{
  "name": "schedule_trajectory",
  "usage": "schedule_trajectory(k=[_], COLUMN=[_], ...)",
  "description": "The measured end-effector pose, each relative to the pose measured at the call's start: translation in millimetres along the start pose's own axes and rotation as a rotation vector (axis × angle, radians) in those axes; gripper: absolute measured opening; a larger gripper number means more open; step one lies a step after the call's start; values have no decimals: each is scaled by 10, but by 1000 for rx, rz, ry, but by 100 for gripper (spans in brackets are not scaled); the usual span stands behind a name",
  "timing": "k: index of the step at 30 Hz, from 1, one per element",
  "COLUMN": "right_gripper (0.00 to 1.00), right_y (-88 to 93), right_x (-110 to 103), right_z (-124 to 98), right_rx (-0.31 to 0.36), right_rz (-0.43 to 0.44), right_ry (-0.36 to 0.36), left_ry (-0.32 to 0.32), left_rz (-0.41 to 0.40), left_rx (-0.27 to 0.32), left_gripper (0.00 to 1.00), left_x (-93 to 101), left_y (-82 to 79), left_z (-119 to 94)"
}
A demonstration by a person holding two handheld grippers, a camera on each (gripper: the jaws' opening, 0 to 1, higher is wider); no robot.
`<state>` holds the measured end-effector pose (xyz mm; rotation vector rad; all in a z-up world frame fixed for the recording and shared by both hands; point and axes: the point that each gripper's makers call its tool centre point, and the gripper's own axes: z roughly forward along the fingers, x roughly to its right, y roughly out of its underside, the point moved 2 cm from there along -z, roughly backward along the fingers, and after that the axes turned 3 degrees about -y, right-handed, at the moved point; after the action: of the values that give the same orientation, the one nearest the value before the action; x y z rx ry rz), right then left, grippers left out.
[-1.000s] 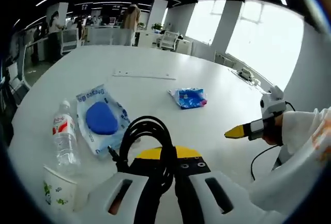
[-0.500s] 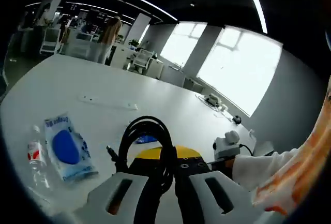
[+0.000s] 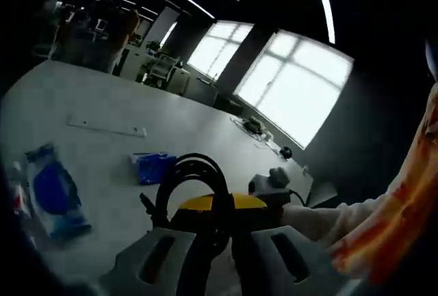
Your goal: Arrange the tabletop items into an orderly group along one side of the table until the central work area is clear of visible clutter.
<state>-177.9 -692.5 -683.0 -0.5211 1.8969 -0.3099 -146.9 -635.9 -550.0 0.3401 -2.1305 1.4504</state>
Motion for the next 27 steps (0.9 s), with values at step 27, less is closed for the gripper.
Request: schedule_trajectory(k=[27], right_gripper=[61], right_y=[23], right_x=[-547], right_z=[206], right_rx=[21], right_rz=[151], right_ry=[-283], left_ry=[187], left_rz=[-53], left_rx=[-44], left_gripper=[4], left_x=[316], left_y=[103], left_z=[162])
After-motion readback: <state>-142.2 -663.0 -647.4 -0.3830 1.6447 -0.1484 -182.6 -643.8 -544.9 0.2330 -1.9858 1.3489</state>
